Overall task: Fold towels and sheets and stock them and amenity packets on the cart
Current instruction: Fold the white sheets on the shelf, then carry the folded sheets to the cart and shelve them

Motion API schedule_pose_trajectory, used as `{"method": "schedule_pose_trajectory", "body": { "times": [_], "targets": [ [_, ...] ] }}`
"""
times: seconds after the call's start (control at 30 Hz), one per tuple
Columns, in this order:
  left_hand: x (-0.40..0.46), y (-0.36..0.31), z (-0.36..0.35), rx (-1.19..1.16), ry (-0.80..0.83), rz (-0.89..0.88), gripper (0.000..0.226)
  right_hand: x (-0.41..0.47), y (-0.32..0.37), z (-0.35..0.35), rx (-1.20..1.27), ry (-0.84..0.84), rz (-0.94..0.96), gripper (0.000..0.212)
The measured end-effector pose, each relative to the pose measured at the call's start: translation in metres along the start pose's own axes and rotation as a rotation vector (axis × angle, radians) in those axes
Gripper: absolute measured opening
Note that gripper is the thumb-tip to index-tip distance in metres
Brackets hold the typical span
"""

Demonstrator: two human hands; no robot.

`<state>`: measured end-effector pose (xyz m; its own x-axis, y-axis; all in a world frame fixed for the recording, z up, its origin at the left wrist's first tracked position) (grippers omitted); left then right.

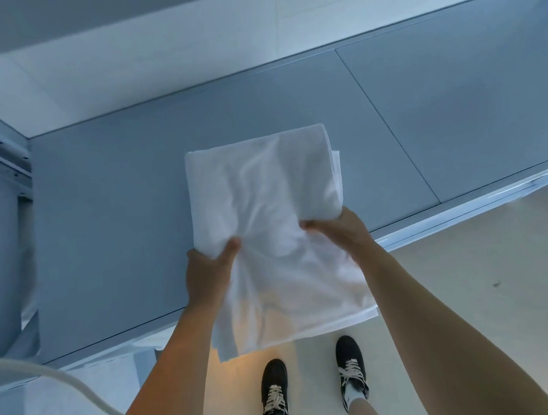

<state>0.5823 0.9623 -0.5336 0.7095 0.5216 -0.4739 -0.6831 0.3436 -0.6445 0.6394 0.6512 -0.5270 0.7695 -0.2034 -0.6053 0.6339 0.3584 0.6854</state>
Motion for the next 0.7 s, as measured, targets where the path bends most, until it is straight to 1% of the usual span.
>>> {"method": "schedule_pose_trajectory", "body": {
  "times": [0.07, 0.13, 0.17, 0.23, 0.3, 0.37, 0.43, 0.5, 0.7],
  "targets": [
    [-0.006, -0.007, 0.000, 0.055, -0.021, -0.004, 0.077, -0.009, 0.007, -0.009, -0.069, -0.042, 0.033, 0.094],
    [-0.014, -0.021, 0.000, 0.127, -0.062, -0.023, 0.078, -0.019, 0.014, -0.018, -0.212, -0.120, 0.052, 0.100],
    [-0.021, -0.029, 0.000, 0.155, -0.089, -0.036, 0.077, -0.026, 0.016, -0.022, -0.273, -0.158, 0.062, 0.097],
    [-0.035, -0.043, 0.002, 0.190, -0.147, -0.079, 0.074, -0.039, 0.017, -0.028, -0.324, -0.214, 0.090, 0.080],
    [-0.050, -0.054, 0.006, 0.233, -0.190, -0.128, 0.072, -0.054, 0.010, -0.029, -0.318, -0.239, 0.108, 0.063],
    [-0.065, -0.059, 0.007, 0.265, -0.206, -0.188, 0.071, -0.070, -0.004, -0.025, -0.288, -0.261, 0.111, 0.054],
    [-0.082, -0.060, 0.004, 0.285, -0.182, -0.229, 0.072, -0.086, -0.019, -0.014, -0.253, -0.302, 0.099, 0.052],
    [-0.100, -0.061, -0.005, 0.281, -0.136, -0.277, 0.074, -0.101, -0.035, 0.005, -0.218, -0.363, 0.090, 0.056],
    [-0.167, -0.093, -0.052, 0.237, 0.022, -0.401, 0.073, -0.147, -0.068, 0.086, -0.155, -0.588, 0.041, 0.059]
  ]
}}
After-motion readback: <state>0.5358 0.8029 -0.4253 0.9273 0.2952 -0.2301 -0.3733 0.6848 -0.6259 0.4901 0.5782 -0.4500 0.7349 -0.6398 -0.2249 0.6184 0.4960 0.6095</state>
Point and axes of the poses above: each hand's wrist, its own x-axis towards the middle knuckle, its own z-axis out of the back of the hand, y = z × x, the point moved 6 cm from there along x, towards the middle knuckle, and after that the axes turned 1 degree about z, right-handed, at the moved point
